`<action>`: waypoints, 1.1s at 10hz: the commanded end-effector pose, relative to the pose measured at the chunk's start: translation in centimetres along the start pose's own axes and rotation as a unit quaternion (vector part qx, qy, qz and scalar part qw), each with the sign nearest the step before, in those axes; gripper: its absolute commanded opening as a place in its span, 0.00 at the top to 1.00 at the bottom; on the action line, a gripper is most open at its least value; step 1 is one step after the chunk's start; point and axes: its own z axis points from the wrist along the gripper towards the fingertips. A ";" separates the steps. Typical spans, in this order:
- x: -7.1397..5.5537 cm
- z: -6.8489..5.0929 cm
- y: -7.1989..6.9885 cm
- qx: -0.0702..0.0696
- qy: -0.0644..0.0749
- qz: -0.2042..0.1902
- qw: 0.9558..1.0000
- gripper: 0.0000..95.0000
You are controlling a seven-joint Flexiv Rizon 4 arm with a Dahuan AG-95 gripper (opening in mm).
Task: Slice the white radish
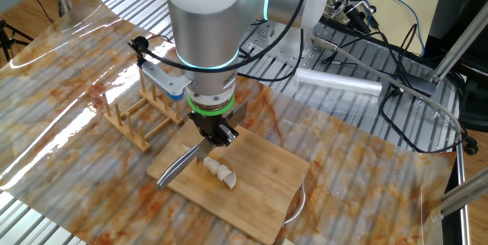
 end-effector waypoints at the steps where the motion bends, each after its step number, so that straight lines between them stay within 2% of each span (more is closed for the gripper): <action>1: 0.2 -1.0 -0.6 0.000 0.001 -0.001 1.000 1.00; 4: 0.3 -1.4 -1.5 0.003 -0.001 -0.006 1.000 1.00; 7: -0.1 -1.1 -2.3 0.002 -0.002 -0.013 1.000 1.00; 11: -0.1 -0.6 -2.6 -0.001 -0.001 -0.018 1.000 1.00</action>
